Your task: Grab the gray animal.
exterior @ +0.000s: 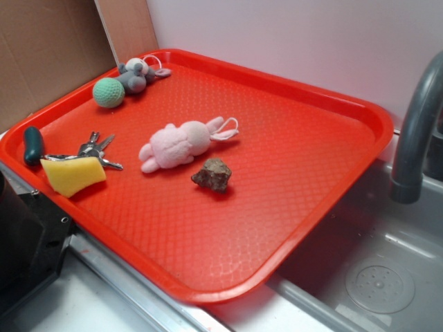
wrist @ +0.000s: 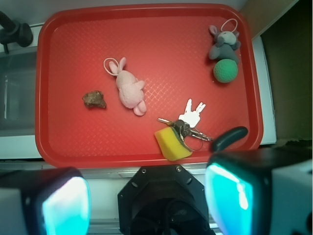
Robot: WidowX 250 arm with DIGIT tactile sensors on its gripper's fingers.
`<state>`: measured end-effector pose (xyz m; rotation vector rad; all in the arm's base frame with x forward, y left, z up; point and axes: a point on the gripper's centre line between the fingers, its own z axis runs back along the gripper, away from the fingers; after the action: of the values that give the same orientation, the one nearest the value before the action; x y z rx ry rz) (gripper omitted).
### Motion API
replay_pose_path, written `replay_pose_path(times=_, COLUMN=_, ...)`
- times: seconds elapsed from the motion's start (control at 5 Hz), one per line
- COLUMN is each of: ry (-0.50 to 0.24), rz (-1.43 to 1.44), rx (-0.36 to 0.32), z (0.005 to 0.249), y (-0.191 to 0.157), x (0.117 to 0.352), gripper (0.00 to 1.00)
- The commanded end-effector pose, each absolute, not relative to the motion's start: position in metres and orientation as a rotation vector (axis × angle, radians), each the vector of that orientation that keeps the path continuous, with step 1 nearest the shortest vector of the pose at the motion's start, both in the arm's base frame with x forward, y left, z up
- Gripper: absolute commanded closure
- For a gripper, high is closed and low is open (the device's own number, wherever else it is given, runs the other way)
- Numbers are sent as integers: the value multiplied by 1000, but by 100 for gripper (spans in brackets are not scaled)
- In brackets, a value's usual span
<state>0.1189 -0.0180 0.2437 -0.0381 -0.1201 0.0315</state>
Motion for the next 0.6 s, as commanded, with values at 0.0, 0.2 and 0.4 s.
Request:
replay_pose_path(times=0.0, ry=-120, rz=32, rx=-38, z=244, y=-18, x=119, gripper=0)
replay_pose_path(times=0.2, ry=-128, rz=247, rx=16, z=199, y=30, x=134, gripper=0)
replay_pose_path(times=0.4, ry=-210, rz=377, rx=31, z=170, y=57, x=156, gripper=0)
